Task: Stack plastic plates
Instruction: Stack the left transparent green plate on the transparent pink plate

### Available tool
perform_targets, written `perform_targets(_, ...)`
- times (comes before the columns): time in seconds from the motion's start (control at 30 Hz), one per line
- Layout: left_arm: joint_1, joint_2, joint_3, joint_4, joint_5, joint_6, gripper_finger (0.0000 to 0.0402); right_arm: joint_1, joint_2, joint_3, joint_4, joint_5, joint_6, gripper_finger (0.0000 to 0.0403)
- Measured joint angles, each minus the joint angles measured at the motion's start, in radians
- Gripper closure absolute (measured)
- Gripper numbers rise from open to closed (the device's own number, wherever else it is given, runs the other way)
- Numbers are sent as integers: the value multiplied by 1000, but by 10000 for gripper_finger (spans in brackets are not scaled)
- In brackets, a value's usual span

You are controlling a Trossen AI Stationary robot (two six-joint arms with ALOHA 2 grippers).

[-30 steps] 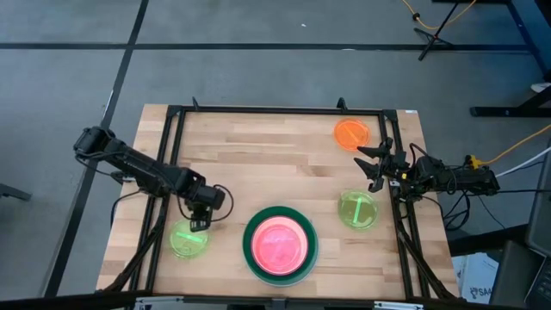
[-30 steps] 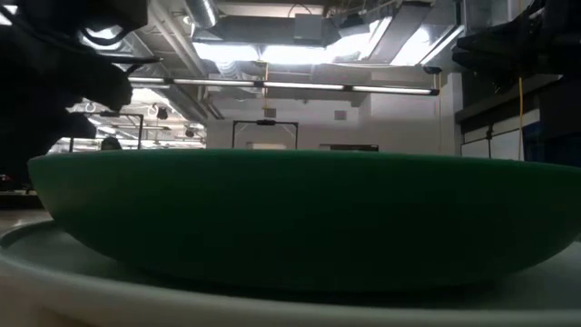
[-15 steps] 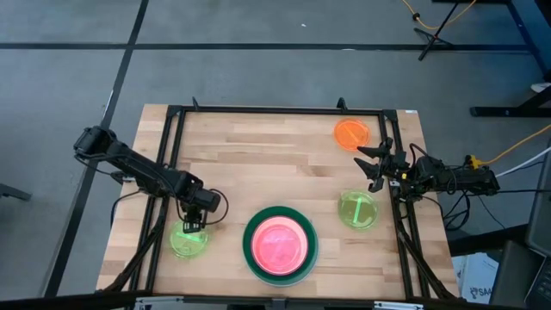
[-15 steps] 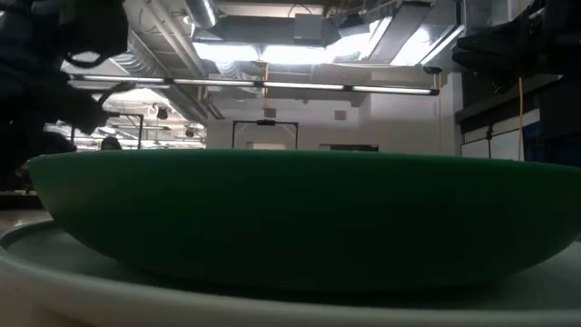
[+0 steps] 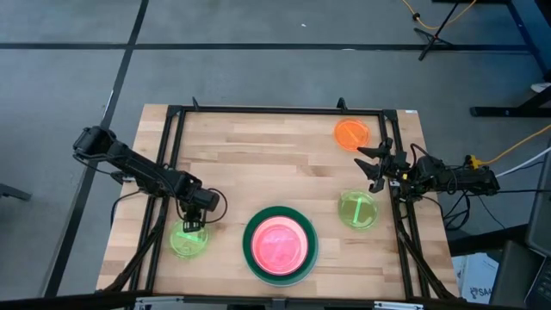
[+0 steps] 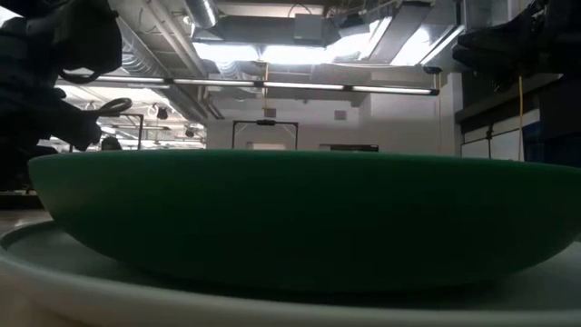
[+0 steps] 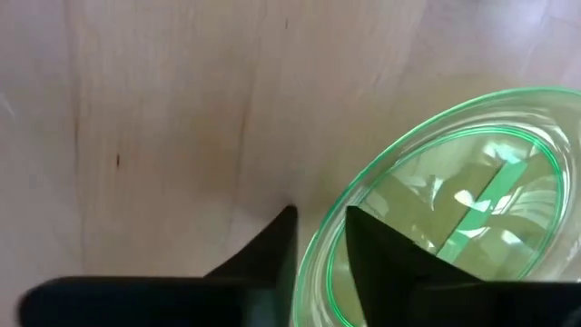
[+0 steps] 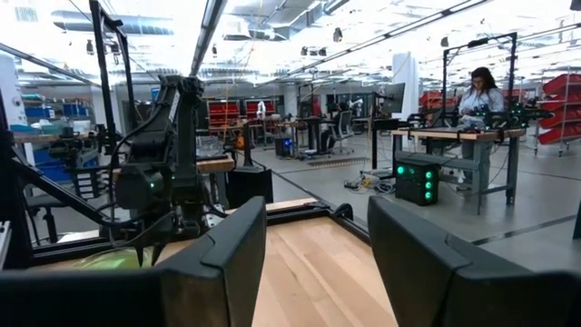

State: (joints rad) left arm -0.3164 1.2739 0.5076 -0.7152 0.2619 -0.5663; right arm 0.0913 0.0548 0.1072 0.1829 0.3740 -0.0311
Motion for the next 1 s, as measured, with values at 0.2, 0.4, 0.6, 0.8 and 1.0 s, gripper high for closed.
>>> perform_targets(0.2, -3, 2, -2, 30, 34, 19, 393, 0, 0, 0, 0, 0, 1, 214)
perform_targets(0.4, -1, 2, -2, 24, 113, -63, 398, 0, 0, 0, 0, 19, 7, 214)
perform_targets(0.6, -1, -20, 52, 24, 153, -87, 398, 0, 0, 0, 1, 26, 27, 214)
perform_targets(0.8, -1, -19, 179, 24, 151, -112, 399, 0, 0, 0, 3, 27, 53, 214)
perform_targets(1.0, 7, -19, 297, 107, 78, -141, 400, 0, 0, 0, 3, 27, 53, 214)
